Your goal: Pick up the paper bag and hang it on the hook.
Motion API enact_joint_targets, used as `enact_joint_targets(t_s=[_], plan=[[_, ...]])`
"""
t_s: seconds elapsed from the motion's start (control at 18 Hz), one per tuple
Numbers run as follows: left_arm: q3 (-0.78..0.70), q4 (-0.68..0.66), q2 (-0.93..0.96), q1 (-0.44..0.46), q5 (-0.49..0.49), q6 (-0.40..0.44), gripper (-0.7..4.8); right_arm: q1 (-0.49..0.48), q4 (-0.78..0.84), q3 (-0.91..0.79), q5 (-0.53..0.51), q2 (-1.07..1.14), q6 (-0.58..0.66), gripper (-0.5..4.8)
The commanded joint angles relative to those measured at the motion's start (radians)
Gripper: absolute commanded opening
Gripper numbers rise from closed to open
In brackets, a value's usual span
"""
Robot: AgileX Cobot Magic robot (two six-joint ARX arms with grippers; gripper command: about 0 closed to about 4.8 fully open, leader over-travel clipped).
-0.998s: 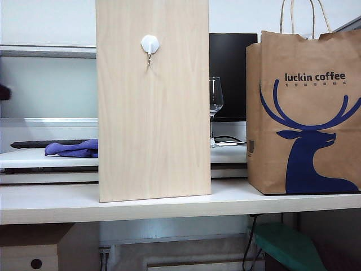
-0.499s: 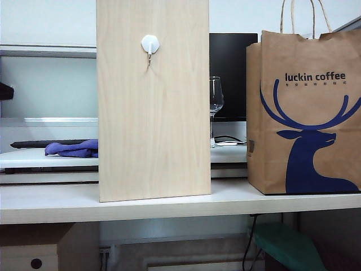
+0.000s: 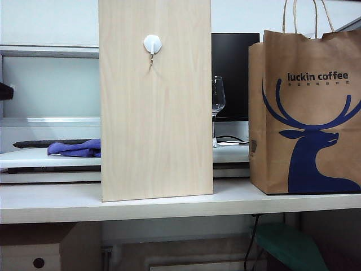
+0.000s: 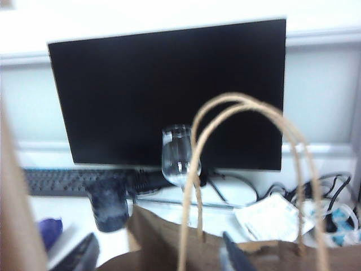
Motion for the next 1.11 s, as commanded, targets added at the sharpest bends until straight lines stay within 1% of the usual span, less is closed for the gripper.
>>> enact_joint_targets(t_s=[0.06,0.17,0.22,0.28,0.33,0.39,0.44,0.5,0.61,0.72,0.78,0.83,0.89,0.94,1.0,1.05,1.11], plan=[[0.001,0.01,0.0,0.0,0.0,0.004,-0.05,0.006,0.014,0.076,0.008,0.098,-0.019,2.74],[0.001,0.01,0.0,0.0,0.0,0.004,-0.05,0.005,0.016,0.115,0.009,0.153,-0.018,2.73],[0.001,0.01,0.0,0.0,0.001,0.004,-0.06,0.009,0.016,0.151,0.009,0.203,-0.018,2.52],[0.001,0.01,0.0,0.0,0.0,0.004,-0.06,0.023,0.014,0.185,0.009,0.245,-0.018,1.16],[0.001,0.01,0.0,0.0,0.001,0.004,-0.06,0.029,0.007,0.198,0.01,0.251,-0.017,0.04],[0.001,0.01,0.0,0.0,0.0,0.003,-0.05,0.033,-0.005,0.204,0.009,0.244,-0.017,-0.07],[0.001,0.01,0.0,0.0,0.0,0.004,-0.06,0.034,-0.068,0.216,0.007,0.212,-0.01,-0.06],[0.001,0.009,0.0,0.001,0.0,0.004,-0.06,0.038,-0.15,0.221,0.006,0.171,-0.01,-0.06],[0.001,0.009,0.0,0.006,0.001,0.004,-0.05,0.072,-0.389,0.222,0.02,0.025,-0.01,-0.06],[0.001,0.009,0.0,0.007,0.0,0.004,-0.06,0.129,-0.539,0.222,0.02,-0.09,-0.01,-0.06],[0.001,0.008,0.0,0.007,0.001,0.004,-0.05,0.221,-0.629,0.221,0.032,-0.167,-0.01,-0.06],[0.001,0.008,0.0,0.007,0.0,0.004,-0.06,0.291,-0.66,0.222,0.071,-0.197,-0.01,-0.06],[0.001,0.007,0.0,0.007,0.0,0.004,-0.05,0.356,-0.673,0.222,0.11,-0.208,-0.01,-0.06],[0.001,0.007,0.0,0.007,0.0,0.004,-0.06,0.421,-0.679,0.221,0.127,-0.205,-0.01,-0.06],[0.001,0.007,0.0,0.008,0.0,0.004,-0.06,0.501,-0.681,0.222,0.182,-0.186,-0.009,-0.06],[0.001,0.007,0.0,0.017,0.0,0.004,-0.06,0.558,-0.677,0.222,0.234,-0.161,-0.009,-0.06],[0.001,0.007,0.0,0.024,0.0,0.004,-0.05,0.6,-0.662,0.222,0.256,-0.134,-0.008,-0.06]])
